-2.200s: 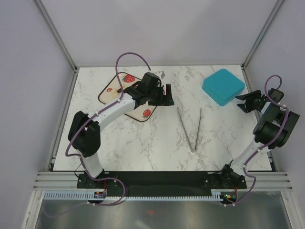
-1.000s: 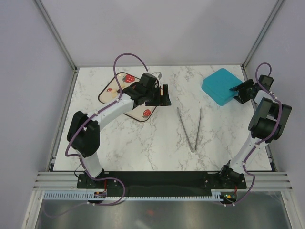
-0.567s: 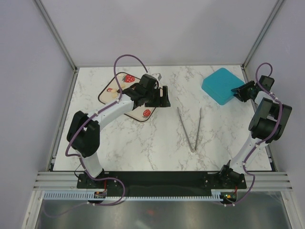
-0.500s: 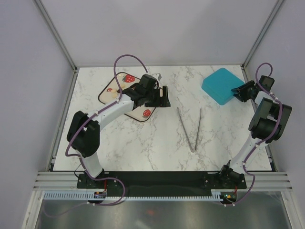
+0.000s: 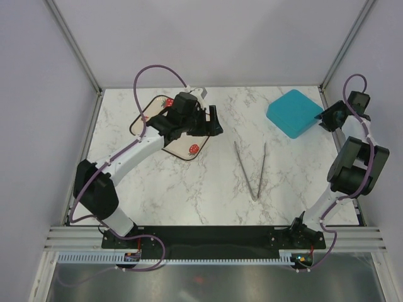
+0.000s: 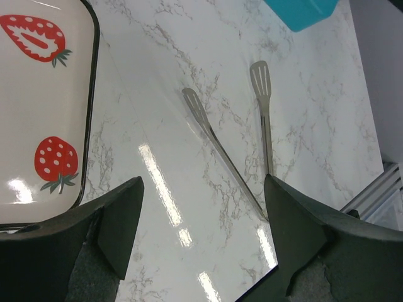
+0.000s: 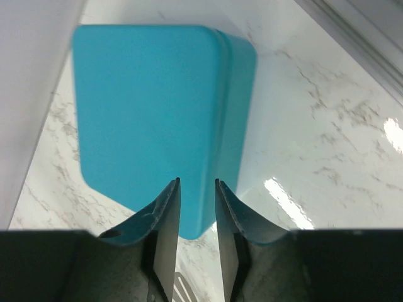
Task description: Pack the chocolate
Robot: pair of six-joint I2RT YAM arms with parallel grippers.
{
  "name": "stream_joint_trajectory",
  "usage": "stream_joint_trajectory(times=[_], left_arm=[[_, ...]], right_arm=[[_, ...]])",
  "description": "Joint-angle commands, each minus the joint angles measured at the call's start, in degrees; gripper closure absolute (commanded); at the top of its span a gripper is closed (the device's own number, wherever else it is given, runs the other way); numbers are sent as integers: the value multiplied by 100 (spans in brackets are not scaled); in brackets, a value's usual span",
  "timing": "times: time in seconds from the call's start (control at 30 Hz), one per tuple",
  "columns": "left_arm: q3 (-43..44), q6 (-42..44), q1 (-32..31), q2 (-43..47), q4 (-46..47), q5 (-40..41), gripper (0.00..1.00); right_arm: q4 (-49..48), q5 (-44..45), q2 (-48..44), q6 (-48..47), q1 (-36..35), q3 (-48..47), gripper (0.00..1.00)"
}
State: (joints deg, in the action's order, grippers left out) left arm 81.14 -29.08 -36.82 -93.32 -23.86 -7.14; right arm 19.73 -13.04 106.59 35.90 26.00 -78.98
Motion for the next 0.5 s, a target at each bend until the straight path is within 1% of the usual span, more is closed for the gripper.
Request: stream_joint_trajectory(times=[0.0, 0.03, 0.07, 0.1, 0.13, 0.17, 0.23, 0.3, 0.47], left_arm=[[-160, 254, 26, 542, 57, 142, 15], [-212, 254, 26, 630, 57, 142, 15], [-317, 254, 26, 700, 57, 142, 15], [-362, 254, 26, 849, 57, 142, 15], [-406, 254, 26, 911, 57, 142, 15], [-476, 254, 26, 955, 57, 142, 15], [-538, 254, 26, 1114, 57, 142, 15], [-617, 254, 26, 1201, 57, 142, 15], [-775, 254, 26, 1228, 57, 142, 15]], right_arm=[[-282, 5, -270, -224, -174, -539, 68], [-503, -215, -200, -198, -200, -600, 75], [-783, -704, -26, -67, -261, -705, 81], [-1291, -866, 89, 56, -288, -759, 93], [-1566, -1154, 247, 205, -306, -829, 98], [-2082, -1662, 614, 616, -323, -1047, 100], [-2551, -1939, 985, 1005, -341, -1242, 100], [-2972, -1809, 1390, 1375, -420, -1260, 100], [-3273, -1615, 2208, 1543, -508, -1085, 100]])
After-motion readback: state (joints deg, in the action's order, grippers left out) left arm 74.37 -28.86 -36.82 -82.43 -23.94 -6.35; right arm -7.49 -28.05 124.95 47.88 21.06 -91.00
